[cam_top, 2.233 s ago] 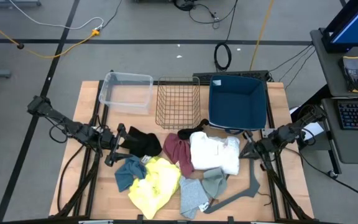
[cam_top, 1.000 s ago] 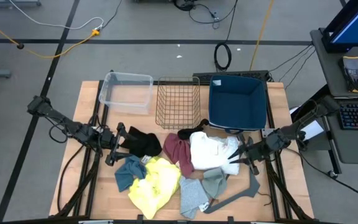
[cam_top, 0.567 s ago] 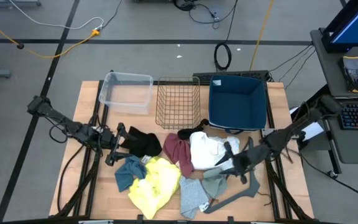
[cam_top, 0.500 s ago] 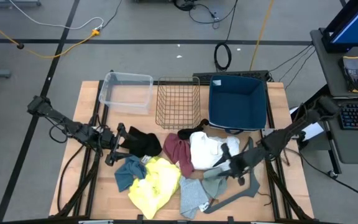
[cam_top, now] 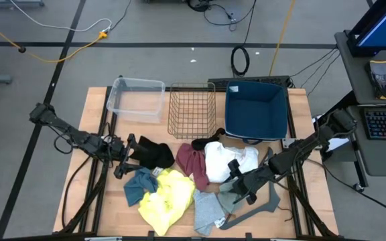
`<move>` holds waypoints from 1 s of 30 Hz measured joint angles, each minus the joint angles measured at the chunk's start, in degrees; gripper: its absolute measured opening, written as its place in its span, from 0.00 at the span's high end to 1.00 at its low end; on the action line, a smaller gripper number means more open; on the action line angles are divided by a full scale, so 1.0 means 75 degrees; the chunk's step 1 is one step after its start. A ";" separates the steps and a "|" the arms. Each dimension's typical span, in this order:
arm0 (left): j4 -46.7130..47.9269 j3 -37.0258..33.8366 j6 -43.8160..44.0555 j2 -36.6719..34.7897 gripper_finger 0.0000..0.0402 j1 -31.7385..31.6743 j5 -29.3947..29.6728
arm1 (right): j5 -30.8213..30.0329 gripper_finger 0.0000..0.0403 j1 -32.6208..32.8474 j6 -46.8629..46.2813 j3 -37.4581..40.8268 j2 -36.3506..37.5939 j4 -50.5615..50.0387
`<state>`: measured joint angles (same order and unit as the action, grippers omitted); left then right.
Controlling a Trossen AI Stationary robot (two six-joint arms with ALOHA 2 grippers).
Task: Pick & Place Cloths
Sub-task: Put the gray sock into the transparent bin
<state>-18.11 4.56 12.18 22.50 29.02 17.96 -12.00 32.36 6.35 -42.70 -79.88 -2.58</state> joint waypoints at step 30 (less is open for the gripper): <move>0.0041 0.0000 0.0082 0.0000 0.15 0.0000 0.0023 | 0.0011 0.82 -0.0004 -0.0575 0.0003 -0.0490 -0.0269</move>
<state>-17.80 4.56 12.79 22.50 29.02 18.13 -11.92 32.33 2.04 -42.68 -83.56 -4.59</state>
